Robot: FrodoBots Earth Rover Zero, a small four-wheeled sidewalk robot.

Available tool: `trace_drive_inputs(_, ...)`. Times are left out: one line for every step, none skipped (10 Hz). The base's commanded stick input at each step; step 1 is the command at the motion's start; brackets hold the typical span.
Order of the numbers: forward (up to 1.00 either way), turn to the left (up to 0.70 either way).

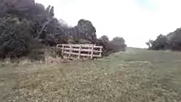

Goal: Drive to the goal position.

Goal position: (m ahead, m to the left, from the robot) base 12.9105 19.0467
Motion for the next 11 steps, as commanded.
trace_drive_inputs(1.0,-0.37)
trace_drive_inputs(1.0,-0.36)
trace_drive_inputs(1.0,-0.28)
trace_drive_inputs(1.0,-0.16)
trace_drive_inputs(1.0,0.0)
trace_drive_inputs(1.0,0.0)
trace_drive_inputs(1.0,0.0)
trace_drive_inputs(1.0,0.0)
trace_drive_inputs(1.0,-0.03)
trace_drive_inputs(1.0,-0.2)
trace_drive_inputs(1.0,-0.37)
